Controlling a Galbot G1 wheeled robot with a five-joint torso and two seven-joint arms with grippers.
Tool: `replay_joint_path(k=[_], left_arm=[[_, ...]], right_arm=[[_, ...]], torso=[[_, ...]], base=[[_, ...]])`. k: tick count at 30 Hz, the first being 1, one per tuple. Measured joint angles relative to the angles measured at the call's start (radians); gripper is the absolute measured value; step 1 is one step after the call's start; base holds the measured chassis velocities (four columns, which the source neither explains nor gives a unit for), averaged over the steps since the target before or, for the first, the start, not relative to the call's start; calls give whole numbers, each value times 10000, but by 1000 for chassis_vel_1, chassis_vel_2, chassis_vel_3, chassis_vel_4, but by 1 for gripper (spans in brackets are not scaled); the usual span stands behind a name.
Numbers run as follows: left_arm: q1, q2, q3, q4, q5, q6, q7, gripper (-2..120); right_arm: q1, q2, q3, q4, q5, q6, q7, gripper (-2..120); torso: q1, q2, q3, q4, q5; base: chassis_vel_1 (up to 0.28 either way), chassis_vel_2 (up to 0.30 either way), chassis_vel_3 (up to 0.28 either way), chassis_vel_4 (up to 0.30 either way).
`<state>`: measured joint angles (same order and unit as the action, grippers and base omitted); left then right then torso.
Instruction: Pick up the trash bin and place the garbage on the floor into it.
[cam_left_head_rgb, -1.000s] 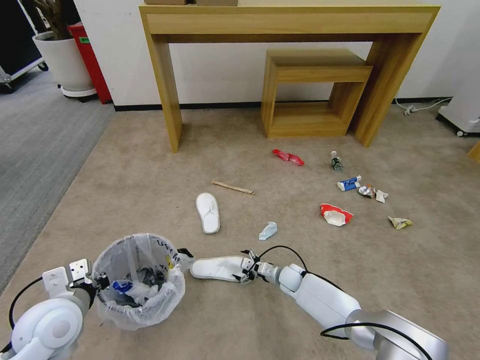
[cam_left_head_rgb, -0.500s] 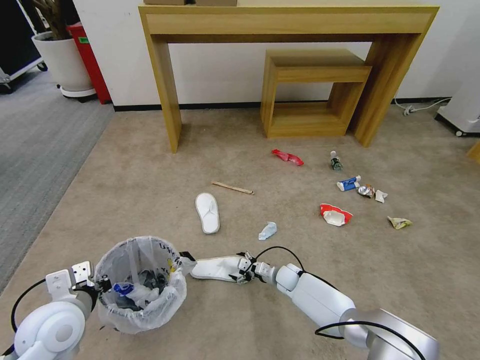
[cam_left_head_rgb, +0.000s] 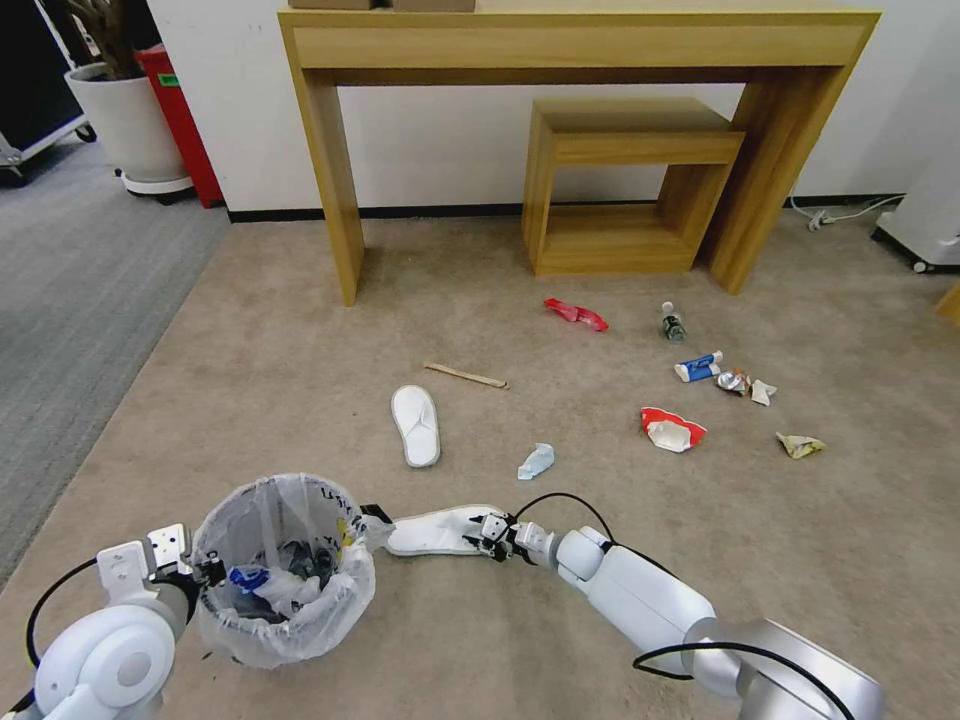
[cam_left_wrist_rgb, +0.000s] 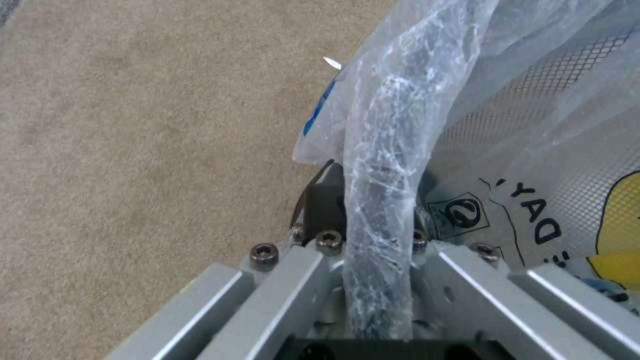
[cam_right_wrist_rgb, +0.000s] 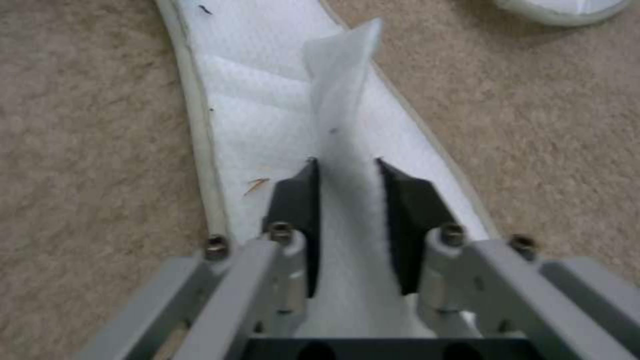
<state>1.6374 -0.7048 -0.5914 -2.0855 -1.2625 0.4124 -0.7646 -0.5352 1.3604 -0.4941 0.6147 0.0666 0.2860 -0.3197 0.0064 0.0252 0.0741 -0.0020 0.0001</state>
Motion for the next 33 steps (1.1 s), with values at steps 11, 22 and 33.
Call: replay_joint_path(k=[11, 22, 33], left_arm=[[-140, 46, 123, -22, -10, -102, -7, 0], [-27, 266, -39, -193, -242, -171, -26, 0], [-15, 278, -52, -352, -460, -202, -85, 0]], right_arm=[[79, -89, 87, 46, 268, 53, 144, 0], [-102, -506, 611, 1177, 585, -74, 184, 0], [-419, -2119, 1954, 4491, 1839, -323, 460, 0]], torso=[[0, 0, 0, -2, -1], [0, 0, 1, -1, 0], [0, 0, 0, -1, -2]], base=[[0, 0, 0, 0], [0, 0, 0, 0], [0, 0, 0, 0]])
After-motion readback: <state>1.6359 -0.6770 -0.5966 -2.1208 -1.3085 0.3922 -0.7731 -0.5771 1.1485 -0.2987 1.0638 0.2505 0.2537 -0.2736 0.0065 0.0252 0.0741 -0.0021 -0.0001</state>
